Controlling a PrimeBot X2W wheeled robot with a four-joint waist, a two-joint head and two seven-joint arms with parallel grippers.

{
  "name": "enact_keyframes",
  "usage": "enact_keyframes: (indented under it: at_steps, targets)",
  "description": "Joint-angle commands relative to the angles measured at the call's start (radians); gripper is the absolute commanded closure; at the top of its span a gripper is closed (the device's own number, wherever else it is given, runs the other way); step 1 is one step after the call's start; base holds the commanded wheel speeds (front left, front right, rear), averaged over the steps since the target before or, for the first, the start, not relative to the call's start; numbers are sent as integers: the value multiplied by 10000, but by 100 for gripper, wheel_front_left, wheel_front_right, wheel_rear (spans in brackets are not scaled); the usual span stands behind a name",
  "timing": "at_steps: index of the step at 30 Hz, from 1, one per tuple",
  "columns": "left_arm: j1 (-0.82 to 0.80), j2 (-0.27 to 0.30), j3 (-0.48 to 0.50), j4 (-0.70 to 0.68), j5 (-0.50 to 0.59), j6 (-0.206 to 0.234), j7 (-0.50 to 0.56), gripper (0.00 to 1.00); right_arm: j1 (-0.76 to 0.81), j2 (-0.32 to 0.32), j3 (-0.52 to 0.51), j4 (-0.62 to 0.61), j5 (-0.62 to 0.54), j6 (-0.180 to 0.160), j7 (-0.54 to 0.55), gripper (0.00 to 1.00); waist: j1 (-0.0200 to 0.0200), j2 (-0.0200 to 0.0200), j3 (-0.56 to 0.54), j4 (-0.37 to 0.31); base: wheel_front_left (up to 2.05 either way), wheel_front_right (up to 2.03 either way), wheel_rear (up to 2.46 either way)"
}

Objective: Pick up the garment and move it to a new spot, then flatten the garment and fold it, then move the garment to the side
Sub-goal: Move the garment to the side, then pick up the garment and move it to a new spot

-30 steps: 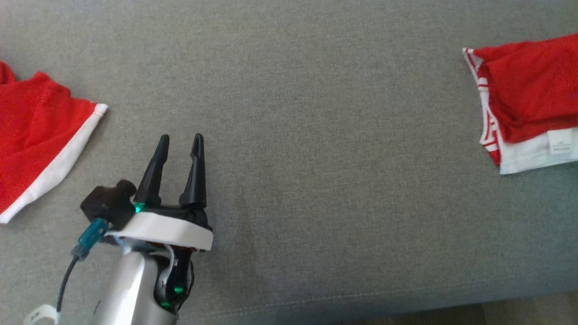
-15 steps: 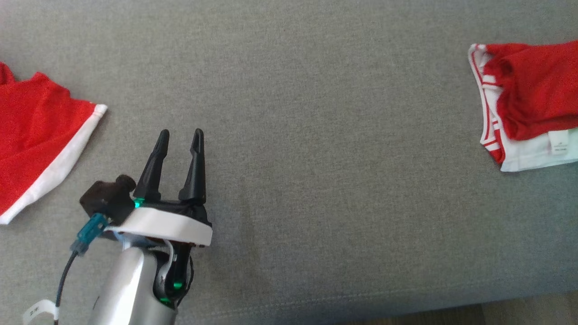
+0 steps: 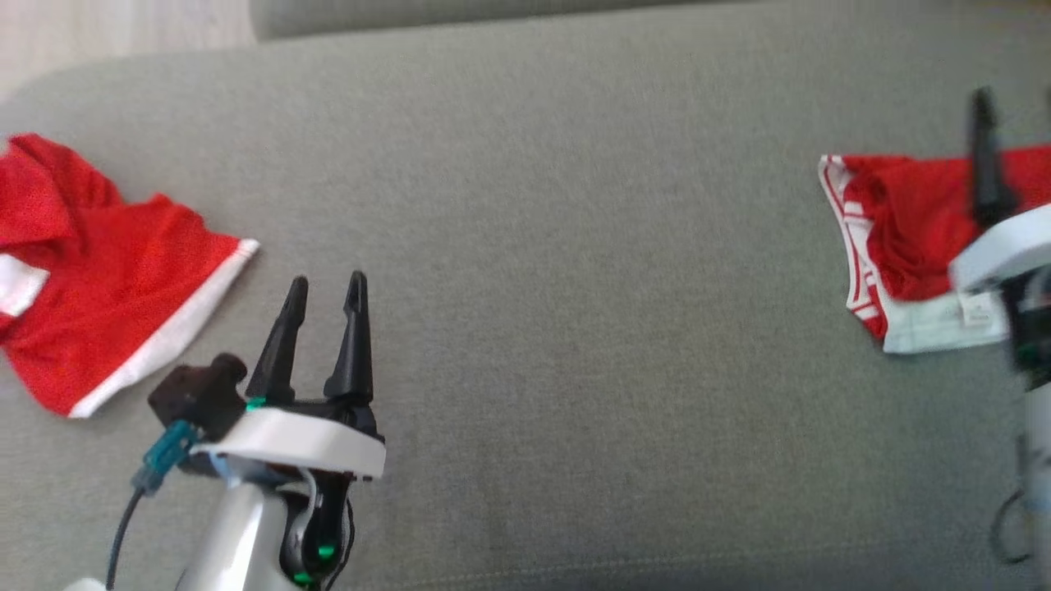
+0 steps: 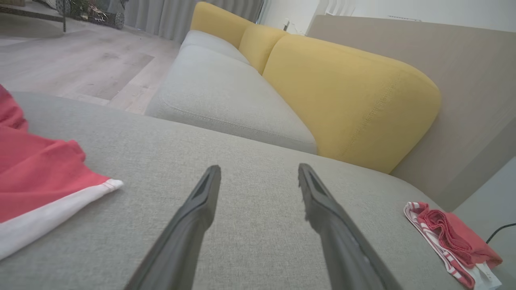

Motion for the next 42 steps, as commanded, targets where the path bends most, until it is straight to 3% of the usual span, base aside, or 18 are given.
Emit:
enact_keyframes:
  at_steps: [1,11,16,26,42]
  targets:
    - [-126,35,288,-368,-27,68,-78,0,-5,63,203,-498,88,-9,-141,0,0,-1,-425,211,0,0,0]
    - [767,35,335,-337,-57,181,-78,0,1865,1896,715,-1302,89,-9,-1334,0,0,-1,-1565,378,0,0,0]
    - [1167,35,345,-343,131,223,-78,0,2806,2343,902,-1255,-274,-9,-2123,0,0,-1,-1719,311,0,0,0]
    - [1527,35,323,-361,298,307,-78,0,3911,2536,1006,-1063,-398,-9,-2831,0,0,-1,-1801,234,0,0,0]
    - [1578,35,360,-511,197,413,-78,0,4045,2541,1159,-904,-304,-9,-2982,0,0,-1,-1849,185,0,0,0]
